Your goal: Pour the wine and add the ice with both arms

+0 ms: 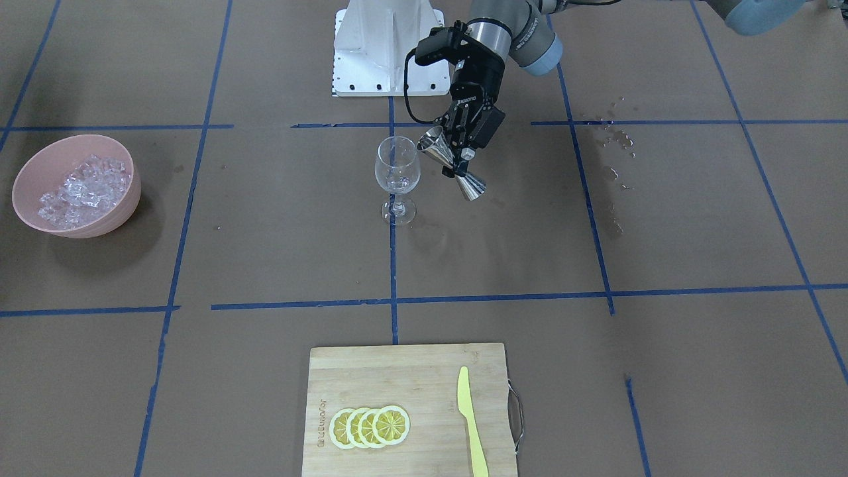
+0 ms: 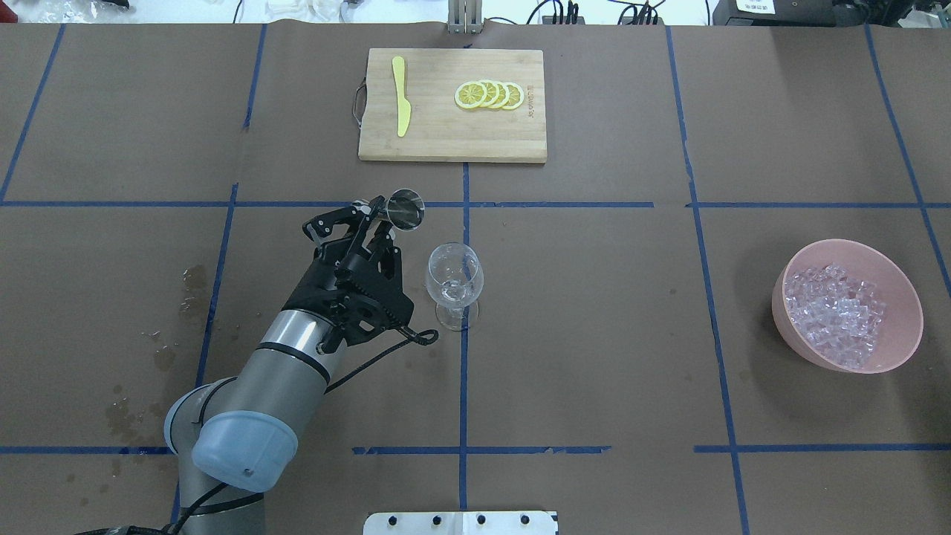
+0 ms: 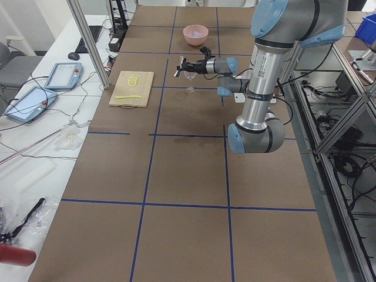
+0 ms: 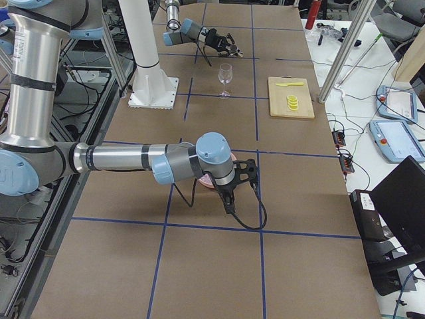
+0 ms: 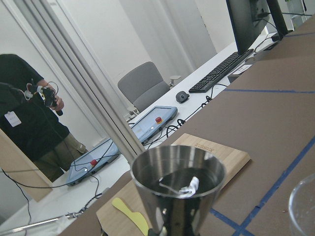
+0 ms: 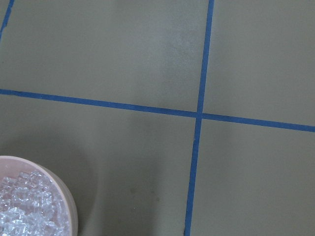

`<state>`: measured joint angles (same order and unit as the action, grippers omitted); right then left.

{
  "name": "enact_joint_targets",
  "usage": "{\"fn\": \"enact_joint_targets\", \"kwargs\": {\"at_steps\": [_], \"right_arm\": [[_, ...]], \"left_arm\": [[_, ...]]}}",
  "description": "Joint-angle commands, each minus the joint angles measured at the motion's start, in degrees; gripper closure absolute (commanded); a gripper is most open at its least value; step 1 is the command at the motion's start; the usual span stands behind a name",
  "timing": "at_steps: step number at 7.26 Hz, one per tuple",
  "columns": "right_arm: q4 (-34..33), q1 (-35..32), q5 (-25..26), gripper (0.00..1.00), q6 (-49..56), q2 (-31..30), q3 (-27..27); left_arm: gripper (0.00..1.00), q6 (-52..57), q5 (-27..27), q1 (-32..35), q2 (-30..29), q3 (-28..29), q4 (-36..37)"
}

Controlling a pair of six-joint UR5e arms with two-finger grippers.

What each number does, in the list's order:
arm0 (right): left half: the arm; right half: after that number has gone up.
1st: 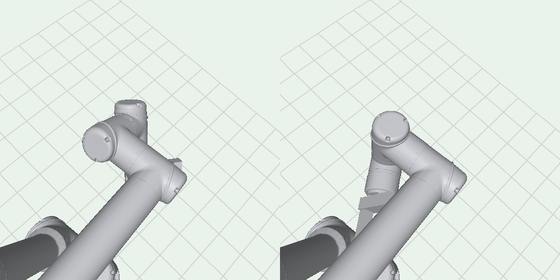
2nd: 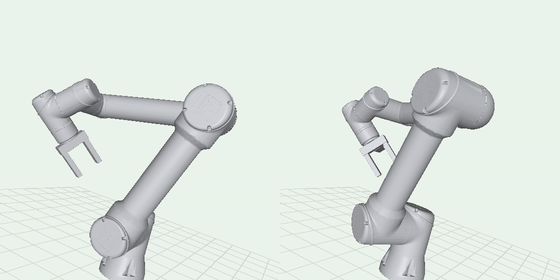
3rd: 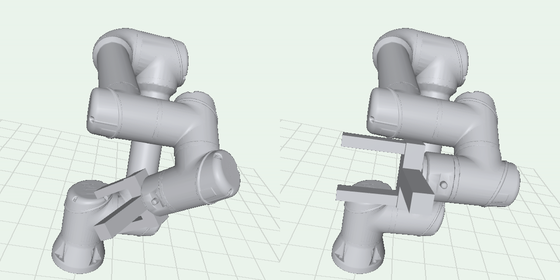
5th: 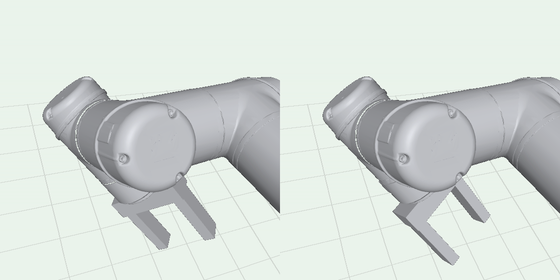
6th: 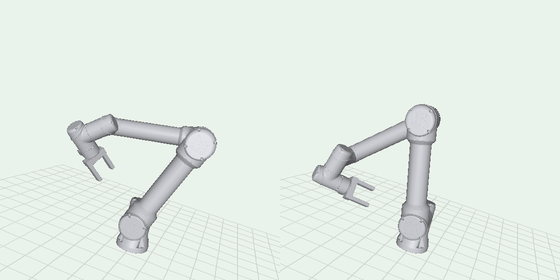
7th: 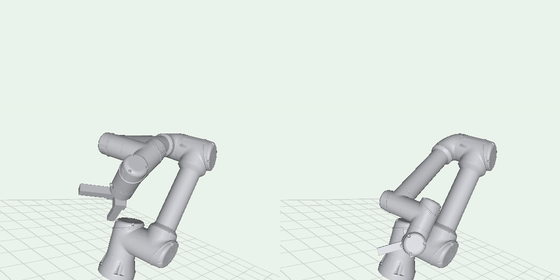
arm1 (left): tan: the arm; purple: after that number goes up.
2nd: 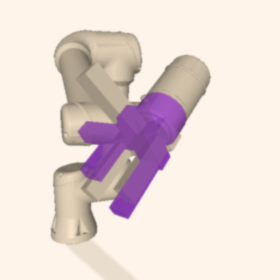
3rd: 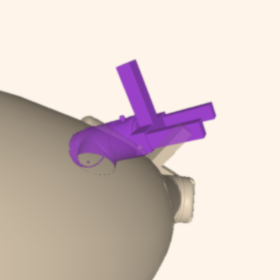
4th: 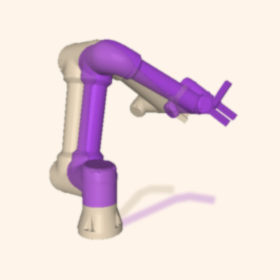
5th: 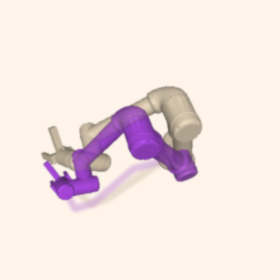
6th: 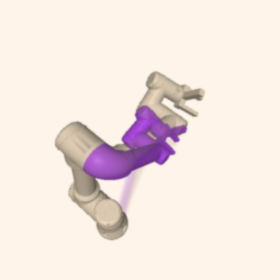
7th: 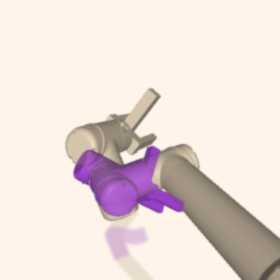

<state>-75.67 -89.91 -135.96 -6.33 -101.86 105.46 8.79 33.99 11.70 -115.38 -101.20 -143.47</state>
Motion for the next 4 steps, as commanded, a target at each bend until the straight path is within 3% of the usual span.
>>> {"fn": "enact_joint_targets", "kwargs": {"at_steps": [1, 4], "right_arm": [[0.0, 0.0, 0.0, 0.0, -0.2, -0.1, -0.1], [-0.1, 0.0, 0.0, 0.0, -0.4, -0.1, -0.3]], "left_arm": [[1.0, 9.9, -4.4, -3.6, -1.4, 0.3, 0.0], [1.0, 21.5, -7.4, -4.7, -2.2, 0.1, -0.1]]}}
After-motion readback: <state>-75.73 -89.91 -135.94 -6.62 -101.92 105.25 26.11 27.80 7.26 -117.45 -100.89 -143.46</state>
